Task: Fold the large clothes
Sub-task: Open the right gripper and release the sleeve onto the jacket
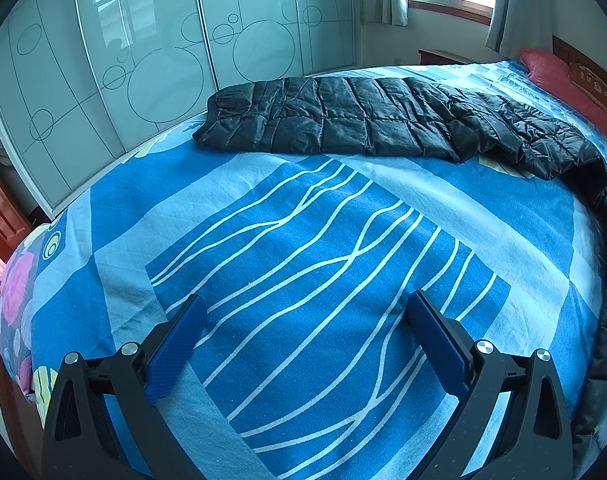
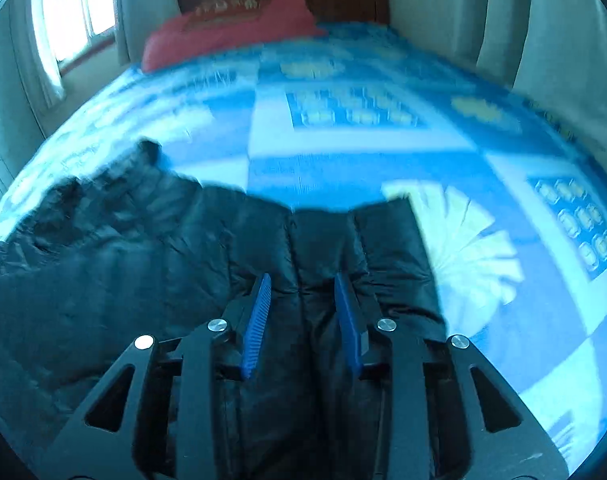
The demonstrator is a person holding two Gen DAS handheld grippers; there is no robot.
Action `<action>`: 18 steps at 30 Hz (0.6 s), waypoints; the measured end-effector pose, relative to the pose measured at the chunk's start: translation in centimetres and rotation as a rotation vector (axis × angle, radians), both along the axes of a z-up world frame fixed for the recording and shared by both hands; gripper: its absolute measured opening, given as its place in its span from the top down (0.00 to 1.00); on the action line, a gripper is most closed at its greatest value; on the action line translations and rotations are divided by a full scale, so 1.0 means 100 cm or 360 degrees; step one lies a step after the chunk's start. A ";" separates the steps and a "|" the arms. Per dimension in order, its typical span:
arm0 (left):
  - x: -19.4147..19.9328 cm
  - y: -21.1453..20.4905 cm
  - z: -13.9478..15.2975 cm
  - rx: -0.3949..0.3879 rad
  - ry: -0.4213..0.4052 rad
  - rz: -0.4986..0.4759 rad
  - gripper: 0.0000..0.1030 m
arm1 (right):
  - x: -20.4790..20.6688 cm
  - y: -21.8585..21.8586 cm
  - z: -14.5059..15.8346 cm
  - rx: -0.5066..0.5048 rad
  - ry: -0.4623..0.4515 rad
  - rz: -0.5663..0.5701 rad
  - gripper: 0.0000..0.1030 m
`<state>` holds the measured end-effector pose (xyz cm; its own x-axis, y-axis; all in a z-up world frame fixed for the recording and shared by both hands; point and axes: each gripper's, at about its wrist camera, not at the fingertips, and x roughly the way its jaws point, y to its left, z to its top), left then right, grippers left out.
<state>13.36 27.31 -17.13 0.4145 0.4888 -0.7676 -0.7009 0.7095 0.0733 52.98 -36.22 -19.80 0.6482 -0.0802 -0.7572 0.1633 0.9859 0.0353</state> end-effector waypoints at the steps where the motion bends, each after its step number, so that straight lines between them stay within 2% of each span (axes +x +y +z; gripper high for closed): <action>1: 0.000 0.000 0.000 0.0002 0.0001 0.0000 0.04 | 0.001 0.000 -0.004 -0.0005 -0.0003 -0.0006 0.68; 6: -0.001 0.000 0.000 -0.0009 -0.0004 -0.0001 0.04 | -0.022 0.003 0.014 0.0046 -0.0055 -0.0039 0.66; 9: -0.001 0.001 0.000 -0.0007 -0.0007 -0.0001 0.04 | -0.070 0.022 0.032 0.0105 -0.0157 -0.0015 0.53; 11: -0.001 0.001 0.000 -0.0012 -0.0010 -0.0002 0.04 | -0.093 0.038 0.035 0.0123 -0.0172 0.0042 0.45; 13: -0.001 0.002 0.000 -0.0016 -0.0012 -0.0002 0.04 | -0.110 0.053 0.033 0.0079 -0.0184 0.0061 0.36; 18: -0.002 0.002 0.000 -0.0017 -0.0013 -0.0003 0.04 | -0.109 0.061 0.008 0.0010 -0.0073 0.0023 0.34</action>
<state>13.20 27.49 -17.11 0.4217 0.4799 -0.7693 -0.7003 0.7114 0.0599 42.10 -30.08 -18.96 0.6835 -0.0660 -0.7270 0.1472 0.9879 0.0487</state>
